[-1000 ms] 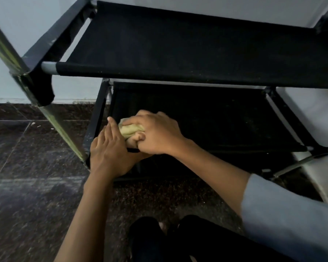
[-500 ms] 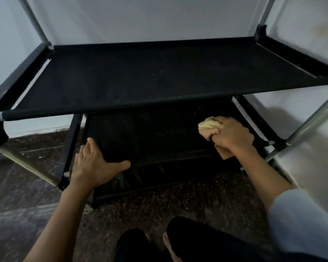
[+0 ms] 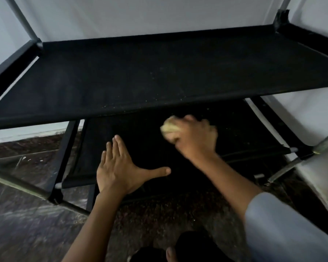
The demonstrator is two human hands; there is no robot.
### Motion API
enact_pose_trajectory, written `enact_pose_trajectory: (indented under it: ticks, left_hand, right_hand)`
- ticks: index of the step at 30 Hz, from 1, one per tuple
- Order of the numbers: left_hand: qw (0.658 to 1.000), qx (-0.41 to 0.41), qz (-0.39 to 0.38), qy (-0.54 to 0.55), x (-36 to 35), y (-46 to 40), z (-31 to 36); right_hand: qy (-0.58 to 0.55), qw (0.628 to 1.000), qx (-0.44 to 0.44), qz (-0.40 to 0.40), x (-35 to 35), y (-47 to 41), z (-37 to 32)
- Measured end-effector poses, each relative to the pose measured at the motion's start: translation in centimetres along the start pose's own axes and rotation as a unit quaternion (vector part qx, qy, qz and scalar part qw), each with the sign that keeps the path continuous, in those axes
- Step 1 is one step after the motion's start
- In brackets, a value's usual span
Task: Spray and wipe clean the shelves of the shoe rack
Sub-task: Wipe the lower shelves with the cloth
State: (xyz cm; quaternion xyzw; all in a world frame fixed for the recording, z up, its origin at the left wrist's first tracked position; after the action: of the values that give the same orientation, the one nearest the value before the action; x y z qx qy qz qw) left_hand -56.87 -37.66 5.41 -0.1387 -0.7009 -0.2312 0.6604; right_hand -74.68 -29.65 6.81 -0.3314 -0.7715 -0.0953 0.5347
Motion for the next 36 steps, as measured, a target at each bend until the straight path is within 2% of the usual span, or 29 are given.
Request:
enact_pose_trajectory:
  ticks: [3,5,10,13,15,18,20,24,27,30,33,36]
  left_hand:
    - [1.000,-0.007,-0.010,-0.003,0.1,0.1,-0.1]
    - [1.000,-0.012,-0.009,-0.008,0.1,0.2,0.1]
    - [1.000,-0.013,0.014,-0.004,-0.2,-0.1,0.3]
    - [1.000,-0.010,0.022,-0.001,0.0,0.1,0.5]
    - [1.000,-0.010,0.022,0.000,0.0,0.1,0.5]
    - [1.000,-0.022,0.012,0.007,-0.1,-0.2,0.4]
    - [1.000,-0.025,0.002,0.009,-0.1,-0.1,0.3]
    - [1.000,-0.005,-0.005,0.006,-0.1,-0.1,0.2]
    - [1.000,-0.008,-0.016,0.003,-0.1,0.1,0.1]
    - [1.000,-0.020,-0.022,0.001,0.0,0.2,0.1]
    - [0.999,-0.027,-0.018,-0.002,0.1,0.2,0.2]
    - [1.000,-0.025,-0.016,-0.009,0.0,0.2,0.4]
  right_hand:
    - [0.020,0.987,-0.159,0.019,3.1,-1.4,8.2]
    - [0.008,0.975,-0.222,0.018,4.2,-1.9,11.3]
    - [-0.004,0.972,-0.231,0.036,2.7,-4.0,7.5]
    - [-0.065,0.985,-0.158,0.028,0.7,-4.9,1.5]
    - [-0.121,0.990,-0.075,-0.018,-1.2,-4.6,-4.0]
    - [-0.099,0.984,0.114,-0.093,-3.7,-2.9,-11.1]
    - [-0.080,0.978,0.139,-0.130,-4.4,-2.5,-11.9]
    - [-0.065,0.995,0.052,-0.062,-2.3,-3.0,-6.3]
    - [-0.005,0.997,-0.076,-0.027,0.5,-3.3,0.5]
    - [0.011,0.980,-0.197,-0.001,2.7,-2.7,5.5]
    - [0.035,0.973,-0.227,0.010,2.4,-2.7,5.0]
    - [0.000,0.982,-0.188,0.007,0.8,-3.2,0.7]
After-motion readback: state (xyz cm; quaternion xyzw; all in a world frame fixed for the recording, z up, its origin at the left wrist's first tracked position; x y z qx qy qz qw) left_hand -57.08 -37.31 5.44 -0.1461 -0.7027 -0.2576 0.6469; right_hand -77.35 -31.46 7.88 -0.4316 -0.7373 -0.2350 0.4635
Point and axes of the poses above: each hand's wrist, its own y-axis away from the middle knuckle, its own x-axis out of the back of the hand, z = x × y, the point moved 4 cm from there along -y, towards the middle knuckle, and after that the axes turned 14 degrees about -y, right-handed, at the moved point
